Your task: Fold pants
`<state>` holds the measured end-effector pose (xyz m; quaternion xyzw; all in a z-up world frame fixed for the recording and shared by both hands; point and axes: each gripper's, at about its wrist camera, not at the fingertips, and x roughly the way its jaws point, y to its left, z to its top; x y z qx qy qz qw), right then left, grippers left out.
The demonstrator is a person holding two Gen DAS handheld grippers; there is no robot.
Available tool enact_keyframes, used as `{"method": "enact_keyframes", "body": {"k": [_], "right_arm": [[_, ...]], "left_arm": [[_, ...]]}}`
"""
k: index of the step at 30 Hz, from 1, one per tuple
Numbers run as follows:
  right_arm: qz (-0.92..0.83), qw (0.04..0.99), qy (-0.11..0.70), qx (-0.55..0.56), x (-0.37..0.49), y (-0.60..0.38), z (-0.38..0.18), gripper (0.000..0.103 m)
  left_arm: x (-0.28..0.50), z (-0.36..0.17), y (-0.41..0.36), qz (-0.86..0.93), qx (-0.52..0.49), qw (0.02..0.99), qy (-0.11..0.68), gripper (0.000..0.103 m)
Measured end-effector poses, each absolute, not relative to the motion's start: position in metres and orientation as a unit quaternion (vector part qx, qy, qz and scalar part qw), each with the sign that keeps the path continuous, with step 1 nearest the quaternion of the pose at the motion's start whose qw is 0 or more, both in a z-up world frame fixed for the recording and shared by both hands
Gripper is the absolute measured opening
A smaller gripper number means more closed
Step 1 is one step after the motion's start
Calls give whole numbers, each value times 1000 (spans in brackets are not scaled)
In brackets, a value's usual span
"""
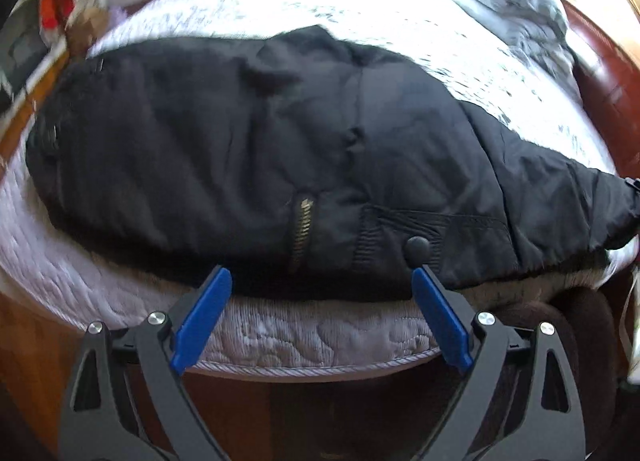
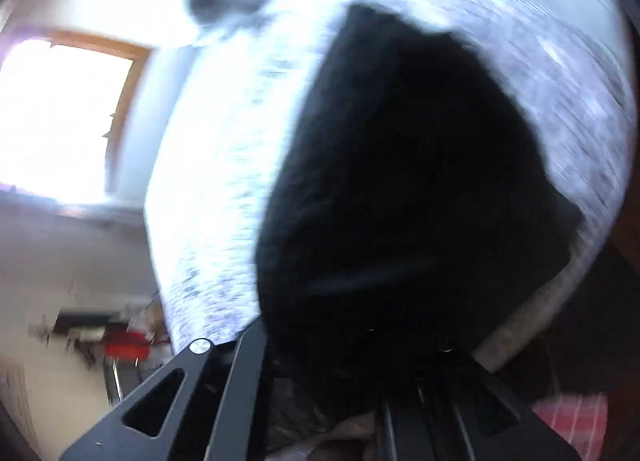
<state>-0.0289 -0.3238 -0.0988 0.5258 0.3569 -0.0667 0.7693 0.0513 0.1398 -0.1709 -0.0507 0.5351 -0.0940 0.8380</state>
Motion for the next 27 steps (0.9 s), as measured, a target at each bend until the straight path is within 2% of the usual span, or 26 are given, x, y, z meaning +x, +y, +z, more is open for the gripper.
{"method": "enact_keyframes", "body": {"k": [5,8,13,16,17,18,21,22,23,27], "right_arm": [[38,829,260,494,-36,-320,-64,5],[16,812,284,510,-46,-331,-91,5],[-65,765,382,514,-62,-346,-173,6],[-71,744,400,531,-69,-351,-201,11],[-73,742,405,529,-71,-352,-205,22],[-73,741,408,528,-76,-350,-203,27],[-58,743,411,525,-83,-352,-201,31],[-59,744,412,522,-88,-354,-199,41],[-57,745,410,523,-87,-360,-201,46],[-44,734,410,540,-107,-364,-208,51]], "left_arm": [[55,-183,159,-80,-133,823,546,91],[54,-185,163,-74,-151,822,544,91],[56,-180,159,-63,-135,824,546,92],[61,-174,152,-61,-125,826,546,92],[61,-173,151,-61,-123,826,546,92],[63,-172,148,-58,-118,827,546,92],[65,-170,145,-51,-104,827,550,92],[65,-169,145,-48,-100,828,550,92],[65,-168,145,-44,-98,828,550,92],[59,-168,158,-15,-103,826,555,92]]}}
